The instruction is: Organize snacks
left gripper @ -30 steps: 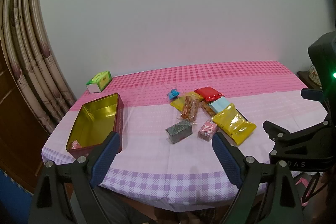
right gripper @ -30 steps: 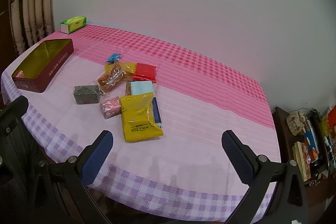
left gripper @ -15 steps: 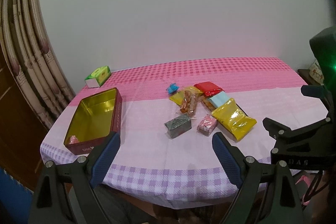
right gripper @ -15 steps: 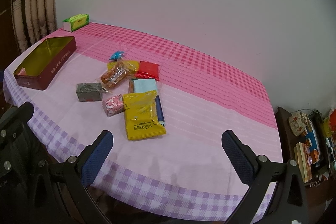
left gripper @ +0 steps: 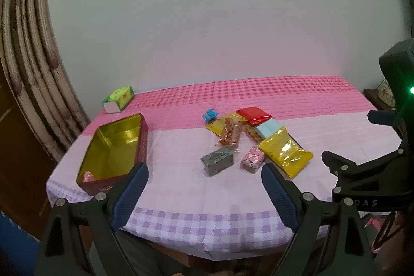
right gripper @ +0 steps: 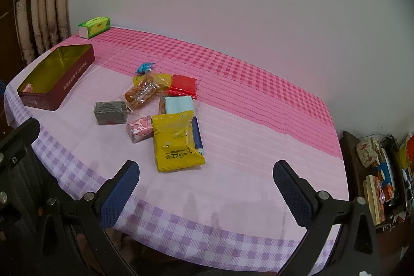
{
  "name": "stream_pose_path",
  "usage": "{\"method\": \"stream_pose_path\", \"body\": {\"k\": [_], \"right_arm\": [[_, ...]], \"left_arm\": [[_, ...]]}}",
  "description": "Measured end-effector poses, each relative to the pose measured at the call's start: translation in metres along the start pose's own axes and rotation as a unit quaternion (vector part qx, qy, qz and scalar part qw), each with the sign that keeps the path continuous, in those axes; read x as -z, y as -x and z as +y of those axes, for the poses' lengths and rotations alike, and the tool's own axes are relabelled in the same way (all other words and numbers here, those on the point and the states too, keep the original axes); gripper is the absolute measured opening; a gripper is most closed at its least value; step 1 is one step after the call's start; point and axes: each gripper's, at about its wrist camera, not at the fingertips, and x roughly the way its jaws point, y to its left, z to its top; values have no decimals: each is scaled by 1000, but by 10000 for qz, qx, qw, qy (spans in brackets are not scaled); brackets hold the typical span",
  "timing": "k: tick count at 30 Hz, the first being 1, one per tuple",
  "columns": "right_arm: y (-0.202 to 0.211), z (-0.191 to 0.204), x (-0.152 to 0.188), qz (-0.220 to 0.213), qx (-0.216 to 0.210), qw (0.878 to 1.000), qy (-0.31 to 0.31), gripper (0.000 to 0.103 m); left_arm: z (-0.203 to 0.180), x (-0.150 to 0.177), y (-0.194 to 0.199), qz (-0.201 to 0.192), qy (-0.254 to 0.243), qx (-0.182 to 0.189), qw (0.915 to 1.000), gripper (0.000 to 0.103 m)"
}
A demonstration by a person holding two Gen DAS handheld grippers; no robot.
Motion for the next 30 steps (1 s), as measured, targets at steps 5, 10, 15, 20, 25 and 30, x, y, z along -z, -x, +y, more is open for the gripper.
{"method": "stream_pose_path", "body": {"k": [5,10,15,20,25,30], "right_arm": [[-4,-4,2,76,26,10000,-32,103],[-14,-12,4,177,70,9998,-72,103],[-29,-20,8,312,88,9993,-176,103],[-42,-26,11,427,92,9988,-239,103],[-56,-26,15,580,62,9980,-248,103],[-70,-16,20,773,14,9970,-90,103]], "left_arm": [[10,0,-9,75,157,86,9998,91],[11,2,-38,188,147,98,9997,91],[7,5,-78,379,143,303,9987,91],[2,15,-127,899,151,649,9937,91],[2,22,-159,1042,-29,753,9917,91],[19,17,-198,1257,292,940,9872,69]]}}
